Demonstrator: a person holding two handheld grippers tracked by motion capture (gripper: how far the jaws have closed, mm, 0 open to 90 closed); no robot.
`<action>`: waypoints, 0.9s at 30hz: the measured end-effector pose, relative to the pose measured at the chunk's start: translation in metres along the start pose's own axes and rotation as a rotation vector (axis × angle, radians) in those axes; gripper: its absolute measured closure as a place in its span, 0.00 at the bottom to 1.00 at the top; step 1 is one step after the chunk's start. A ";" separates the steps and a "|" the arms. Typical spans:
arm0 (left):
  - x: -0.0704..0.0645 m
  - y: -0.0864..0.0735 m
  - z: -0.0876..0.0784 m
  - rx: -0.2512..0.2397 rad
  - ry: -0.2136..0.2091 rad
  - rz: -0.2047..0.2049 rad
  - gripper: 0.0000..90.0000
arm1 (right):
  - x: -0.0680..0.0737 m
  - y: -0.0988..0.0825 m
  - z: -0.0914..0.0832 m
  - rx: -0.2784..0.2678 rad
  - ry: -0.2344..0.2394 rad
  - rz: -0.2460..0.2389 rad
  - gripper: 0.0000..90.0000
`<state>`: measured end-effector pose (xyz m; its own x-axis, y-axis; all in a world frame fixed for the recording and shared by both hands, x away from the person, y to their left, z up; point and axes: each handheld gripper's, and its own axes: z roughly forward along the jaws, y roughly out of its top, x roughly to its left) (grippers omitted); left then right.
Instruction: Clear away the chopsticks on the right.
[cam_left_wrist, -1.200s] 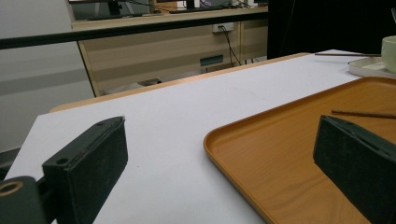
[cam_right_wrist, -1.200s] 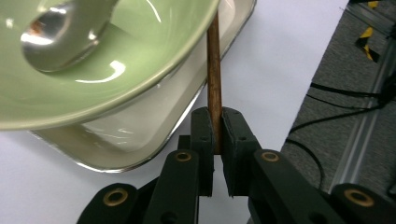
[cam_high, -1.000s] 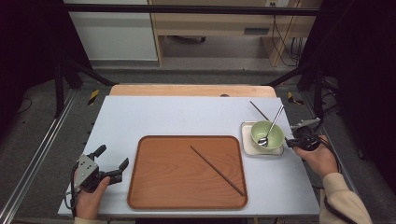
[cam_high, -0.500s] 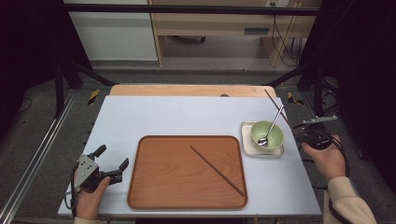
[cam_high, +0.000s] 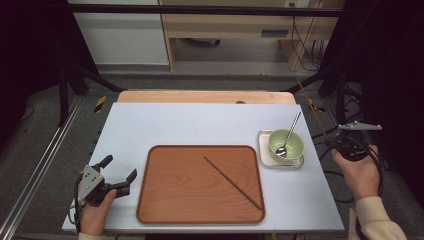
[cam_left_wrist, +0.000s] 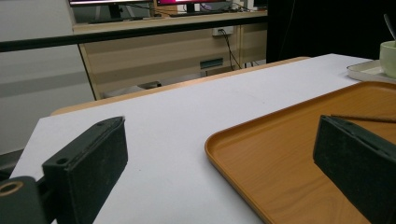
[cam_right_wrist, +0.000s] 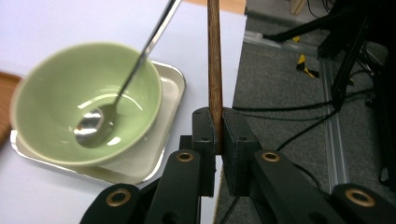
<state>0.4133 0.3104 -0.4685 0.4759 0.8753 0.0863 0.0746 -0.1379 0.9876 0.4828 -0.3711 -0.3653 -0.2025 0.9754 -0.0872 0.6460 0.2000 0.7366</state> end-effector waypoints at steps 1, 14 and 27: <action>0.000 0.000 0.000 0.001 0.000 0.000 0.03 | 0.001 0.002 -0.002 0.001 0.001 -0.002 0.94; -0.002 0.001 0.000 -0.003 0.002 0.001 0.03 | 0.008 0.010 -0.002 -0.012 0.022 -0.024 0.94; -0.001 0.001 -0.001 -0.005 0.006 0.002 0.03 | 0.017 0.018 -0.017 -0.059 0.048 -0.032 0.94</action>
<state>0.4122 0.3098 -0.4673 0.4707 0.8778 0.0890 0.0695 -0.1375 0.9881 0.4783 -0.3522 -0.3419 -0.2587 0.9626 -0.0799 0.5946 0.2239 0.7722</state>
